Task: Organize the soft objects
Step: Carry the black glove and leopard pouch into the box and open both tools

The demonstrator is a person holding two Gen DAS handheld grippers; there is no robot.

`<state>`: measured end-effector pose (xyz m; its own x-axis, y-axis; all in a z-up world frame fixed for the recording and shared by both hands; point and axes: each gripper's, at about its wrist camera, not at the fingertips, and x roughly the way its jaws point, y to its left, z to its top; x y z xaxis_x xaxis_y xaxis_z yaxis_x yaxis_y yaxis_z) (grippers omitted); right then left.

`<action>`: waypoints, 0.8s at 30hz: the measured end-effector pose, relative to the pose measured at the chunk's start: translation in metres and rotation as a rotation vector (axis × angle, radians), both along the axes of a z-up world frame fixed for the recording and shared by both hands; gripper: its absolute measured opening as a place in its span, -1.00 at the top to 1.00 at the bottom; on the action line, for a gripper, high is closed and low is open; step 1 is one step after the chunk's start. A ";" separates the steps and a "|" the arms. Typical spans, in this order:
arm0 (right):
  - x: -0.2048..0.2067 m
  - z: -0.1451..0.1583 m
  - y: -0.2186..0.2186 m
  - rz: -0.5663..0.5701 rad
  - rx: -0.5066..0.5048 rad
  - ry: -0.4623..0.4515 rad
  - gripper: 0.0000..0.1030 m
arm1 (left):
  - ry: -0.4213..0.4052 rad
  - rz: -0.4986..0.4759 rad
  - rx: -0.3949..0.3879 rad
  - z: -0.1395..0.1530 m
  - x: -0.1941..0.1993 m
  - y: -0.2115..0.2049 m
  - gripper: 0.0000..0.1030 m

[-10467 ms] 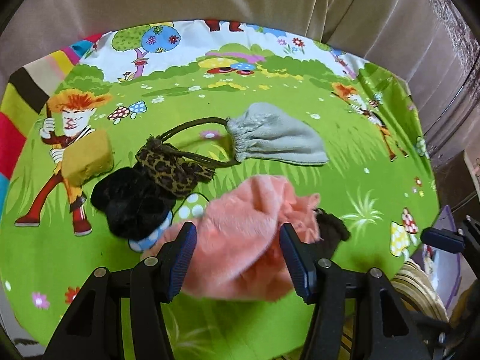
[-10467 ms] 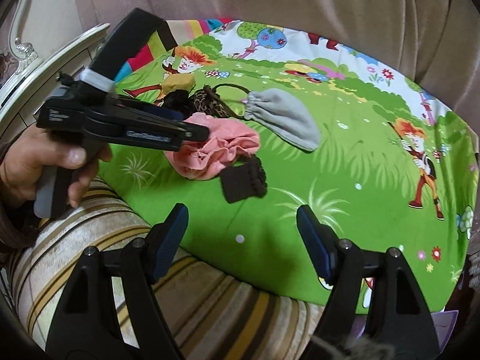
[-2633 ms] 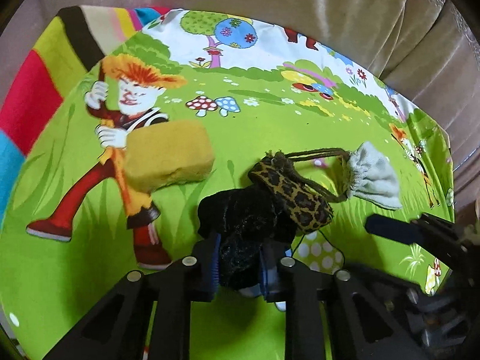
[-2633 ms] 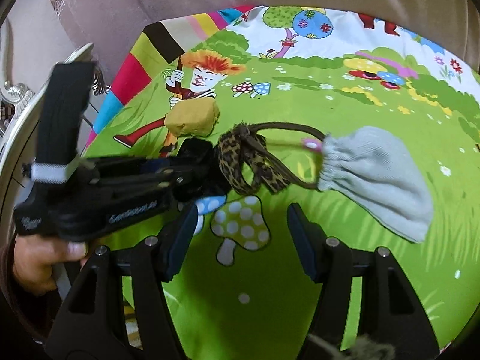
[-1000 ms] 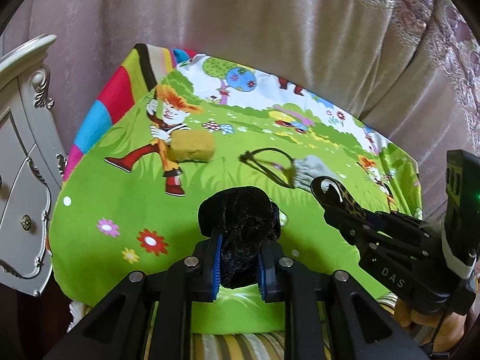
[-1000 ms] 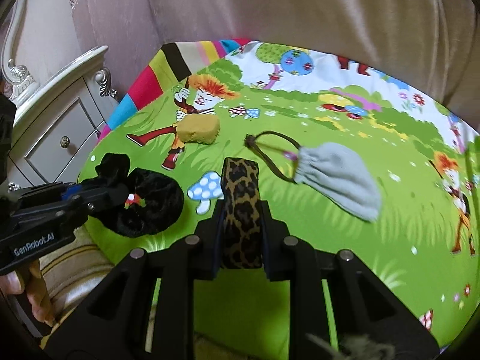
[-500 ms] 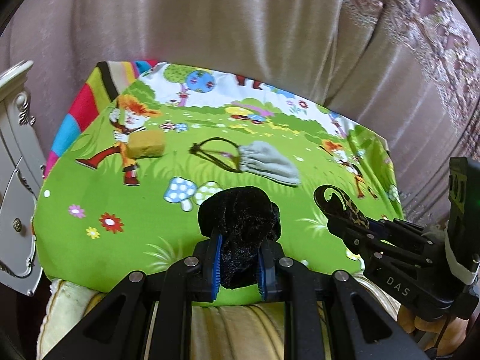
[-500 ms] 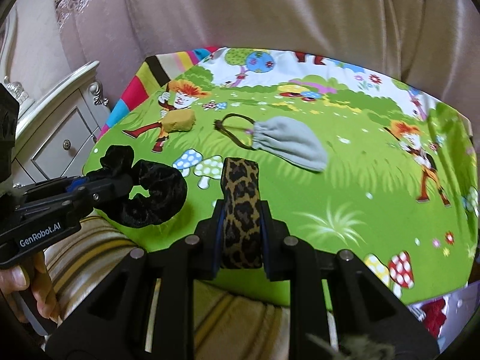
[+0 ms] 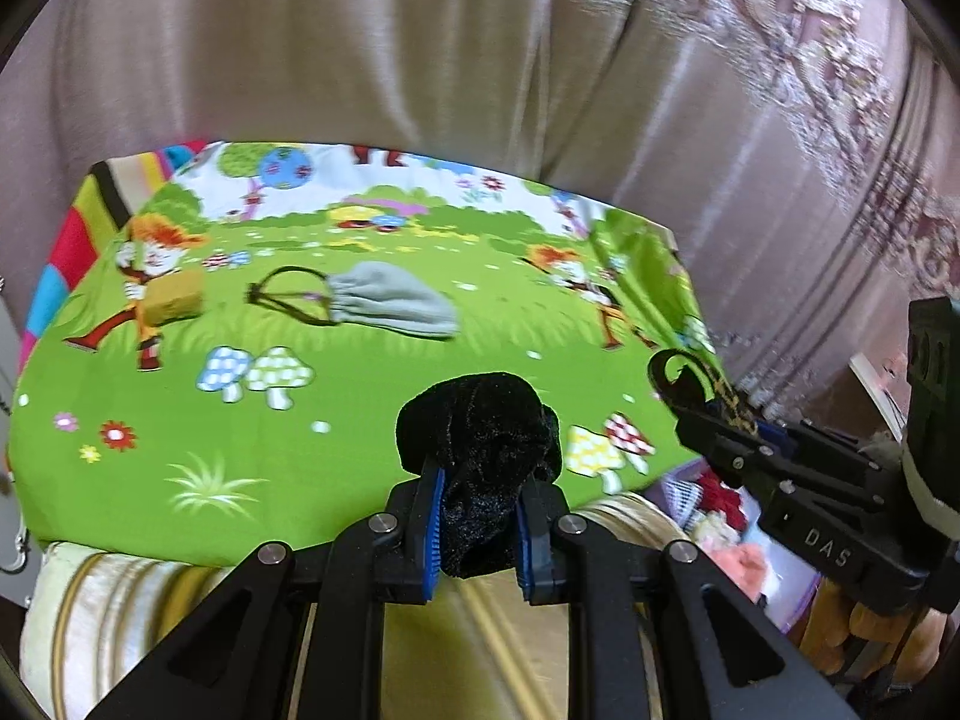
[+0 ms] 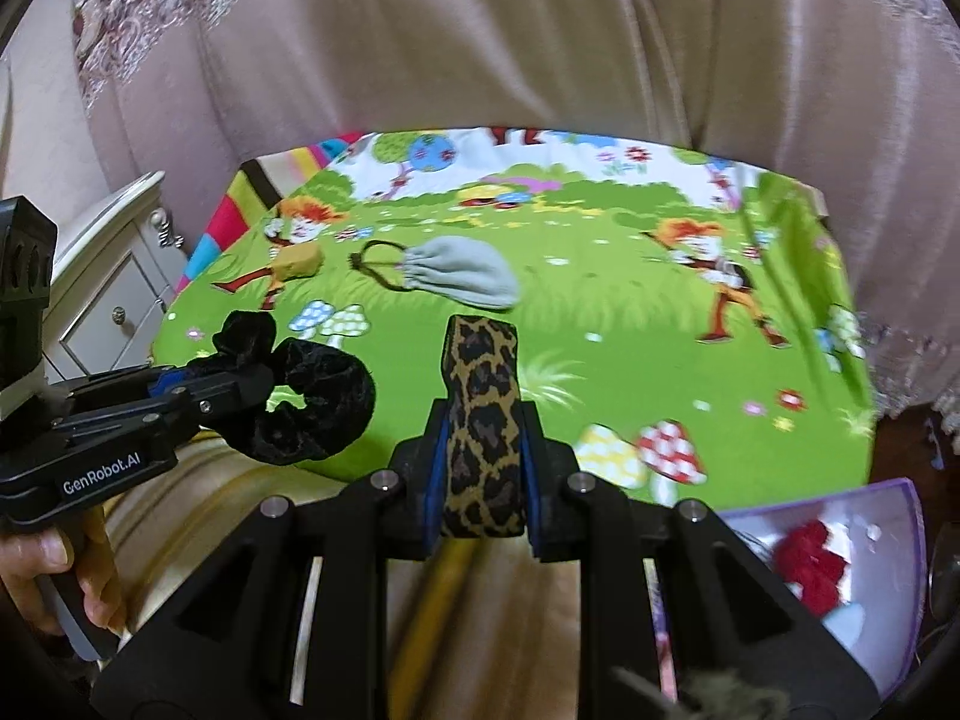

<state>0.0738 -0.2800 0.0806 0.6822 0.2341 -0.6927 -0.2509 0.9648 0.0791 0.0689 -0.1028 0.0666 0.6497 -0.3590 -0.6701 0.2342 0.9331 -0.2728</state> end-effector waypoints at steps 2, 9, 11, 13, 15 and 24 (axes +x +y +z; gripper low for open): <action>-0.010 0.005 -0.018 -0.031 -0.007 -0.012 0.52 | -0.005 -0.026 -0.001 0.003 -0.006 -0.011 0.62; -0.046 0.019 -0.079 -0.147 -0.037 -0.050 0.52 | -0.002 -0.140 -0.024 0.009 -0.021 -0.058 0.62; -0.055 0.021 -0.096 -0.183 -0.042 -0.055 0.52 | 0.006 -0.174 -0.038 0.009 -0.025 -0.070 0.62; -0.064 0.021 -0.115 -0.231 -0.050 -0.057 0.52 | 0.013 -0.210 -0.041 0.009 -0.029 -0.085 0.62; -0.071 0.021 -0.131 -0.273 -0.066 -0.059 0.52 | 0.017 -0.253 -0.037 0.008 -0.033 -0.102 0.62; -0.099 0.003 -0.203 -0.461 -0.094 -0.016 0.50 | 0.023 -0.397 0.009 0.007 -0.043 -0.170 0.62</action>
<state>-0.0248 -0.4832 0.0838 0.7113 -0.1590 -0.6847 0.2054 0.9786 -0.0139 0.0254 -0.2725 0.0735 0.4467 -0.5729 -0.6872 0.5708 0.7740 -0.2742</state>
